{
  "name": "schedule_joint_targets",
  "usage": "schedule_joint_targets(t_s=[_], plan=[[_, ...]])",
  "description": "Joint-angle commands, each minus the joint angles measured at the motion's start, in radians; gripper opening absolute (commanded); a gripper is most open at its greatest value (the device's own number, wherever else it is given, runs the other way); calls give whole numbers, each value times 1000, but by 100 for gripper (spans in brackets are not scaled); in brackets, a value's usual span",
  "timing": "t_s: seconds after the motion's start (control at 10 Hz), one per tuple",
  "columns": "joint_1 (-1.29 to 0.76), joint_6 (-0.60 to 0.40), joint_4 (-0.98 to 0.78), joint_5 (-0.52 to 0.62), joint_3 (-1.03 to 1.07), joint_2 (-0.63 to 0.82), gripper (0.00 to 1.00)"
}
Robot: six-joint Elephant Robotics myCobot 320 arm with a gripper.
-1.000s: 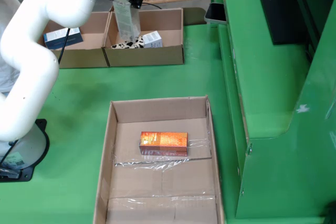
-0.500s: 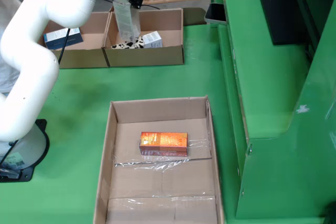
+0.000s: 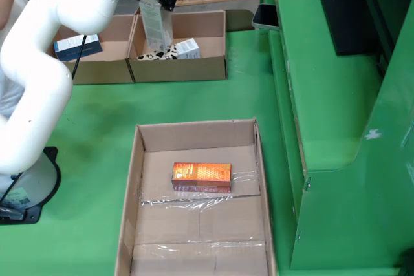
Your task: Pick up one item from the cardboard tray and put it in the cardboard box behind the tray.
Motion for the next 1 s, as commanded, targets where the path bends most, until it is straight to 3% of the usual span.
schedule_joint_targets(t_s=[0.0, 0.8, 0.9], plan=[[-7, -3, 13, 9, 29, 32, 20], [-7, -3, 13, 9, 29, 32, 100], [-7, -3, 13, 9, 29, 32, 100]])
